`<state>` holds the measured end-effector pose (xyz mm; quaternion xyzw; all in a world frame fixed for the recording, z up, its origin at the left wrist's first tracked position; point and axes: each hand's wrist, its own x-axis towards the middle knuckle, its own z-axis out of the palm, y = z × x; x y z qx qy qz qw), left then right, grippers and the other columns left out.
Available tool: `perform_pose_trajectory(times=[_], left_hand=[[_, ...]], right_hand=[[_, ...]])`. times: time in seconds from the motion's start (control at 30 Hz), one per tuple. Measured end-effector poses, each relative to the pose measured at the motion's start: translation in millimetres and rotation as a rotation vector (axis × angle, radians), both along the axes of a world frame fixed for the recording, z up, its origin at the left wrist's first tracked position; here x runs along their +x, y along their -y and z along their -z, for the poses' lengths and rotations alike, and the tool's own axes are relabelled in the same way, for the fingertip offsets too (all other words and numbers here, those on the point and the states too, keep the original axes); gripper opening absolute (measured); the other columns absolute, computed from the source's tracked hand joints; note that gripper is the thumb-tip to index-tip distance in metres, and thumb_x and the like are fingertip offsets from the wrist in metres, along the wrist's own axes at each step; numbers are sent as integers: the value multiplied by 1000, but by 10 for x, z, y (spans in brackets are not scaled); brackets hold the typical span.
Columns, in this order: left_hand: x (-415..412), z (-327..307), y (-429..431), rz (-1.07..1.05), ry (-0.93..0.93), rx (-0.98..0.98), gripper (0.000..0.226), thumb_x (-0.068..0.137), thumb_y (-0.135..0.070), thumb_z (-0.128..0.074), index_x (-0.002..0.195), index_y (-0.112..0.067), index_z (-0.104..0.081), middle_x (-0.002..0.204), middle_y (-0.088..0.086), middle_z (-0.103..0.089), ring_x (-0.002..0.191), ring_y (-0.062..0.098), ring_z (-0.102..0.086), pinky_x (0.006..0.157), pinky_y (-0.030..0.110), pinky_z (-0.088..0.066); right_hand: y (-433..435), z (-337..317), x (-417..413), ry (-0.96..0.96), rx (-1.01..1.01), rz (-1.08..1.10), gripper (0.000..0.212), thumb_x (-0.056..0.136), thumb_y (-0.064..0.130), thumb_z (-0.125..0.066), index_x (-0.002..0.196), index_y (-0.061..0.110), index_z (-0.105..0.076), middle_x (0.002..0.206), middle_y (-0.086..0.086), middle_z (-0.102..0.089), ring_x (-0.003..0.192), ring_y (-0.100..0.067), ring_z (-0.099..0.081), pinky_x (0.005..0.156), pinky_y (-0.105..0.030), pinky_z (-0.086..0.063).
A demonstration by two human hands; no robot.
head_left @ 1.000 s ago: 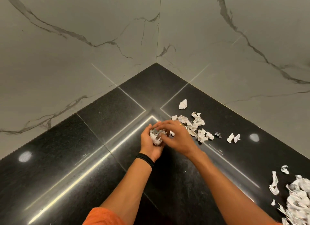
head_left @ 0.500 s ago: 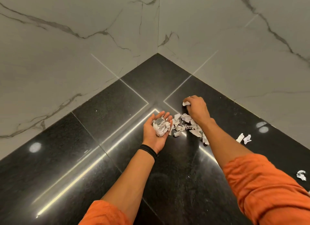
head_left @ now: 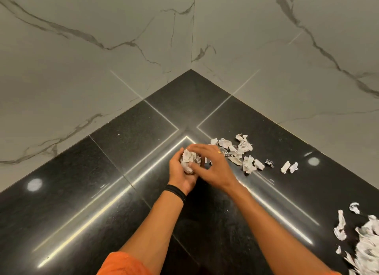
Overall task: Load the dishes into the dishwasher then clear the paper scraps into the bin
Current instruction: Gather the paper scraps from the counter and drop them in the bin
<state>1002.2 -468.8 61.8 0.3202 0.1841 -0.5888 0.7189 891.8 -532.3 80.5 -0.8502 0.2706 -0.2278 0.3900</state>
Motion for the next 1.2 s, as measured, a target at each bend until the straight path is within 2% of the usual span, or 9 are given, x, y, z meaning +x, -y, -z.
perform_pose_trajectory(times=[0.07,0.13,0.23,0.33,0.5,0.7,0.8,1.03,1.2], left_hand=[[30,-17,-84,-34,3,-6,33,100,-30,-49,112,-6,-69,104,13,-73,89,25,-73,87,37,-56],[66,-19,-144,-69,-18,-28,34,100,-27,-50,117,-4,-68,109,16,-73,94,27,-72,93,37,-54],[96,-22,-186,-72,-18,-25,35,99,-28,-52,116,-3,-69,111,16,-72,99,28,-70,96,37,-52],[95,0,-201,-55,2,-19,35,100,-30,-52,116,-4,-70,113,15,-71,100,27,-69,95,37,-52],[97,28,-234,-47,17,0,40,100,-32,-53,125,-4,-65,115,15,-70,100,27,-69,96,38,-52],[50,-13,-223,-46,26,54,38,102,-32,-50,126,-5,-64,103,14,-72,95,26,-69,91,37,-55],[-15,-69,-226,-40,33,37,32,102,-30,-48,115,-6,-67,99,13,-72,89,24,-69,88,37,-54],[-89,-71,-319,-20,10,-54,34,99,-33,-48,109,-11,-73,106,11,-71,93,26,-68,84,39,-54],[-45,-124,-367,-139,-75,-107,39,100,-29,-48,105,-1,-75,131,17,-62,115,32,-63,96,43,-54]], right_hand=[[169,-56,-14,65,65,113,32,89,20,-73,119,27,-73,120,16,-69,113,-1,-56,98,-17,-40],[456,-12,0,-6,-4,280,28,91,16,-69,117,26,-74,116,12,-71,110,-5,-58,97,-25,-44],[857,101,45,-418,-149,289,33,93,21,-65,125,29,-70,123,6,-70,122,-27,-53,101,-44,-40],[1016,191,57,-636,-244,173,30,94,22,-61,121,31,-71,112,3,-71,120,-29,-51,91,-40,-30],[1036,220,-9,-508,-196,265,20,91,18,-62,98,31,-75,93,9,-73,111,-23,-56,84,-35,-24],[805,-168,-185,-211,51,391,12,85,25,-65,89,33,-73,85,18,-72,90,-5,-66,89,-40,-46],[446,-345,-164,5,252,353,13,87,10,-71,91,23,-75,87,8,-75,84,-5,-69,79,-27,-54],[-97,-295,-54,-37,342,45,15,85,4,-74,95,15,-78,91,3,-78,89,-9,-72,85,-22,-55],[215,-200,-12,-69,209,262,17,87,6,-69,98,15,-77,89,7,-75,81,-7,-70,80,-35,-58]])
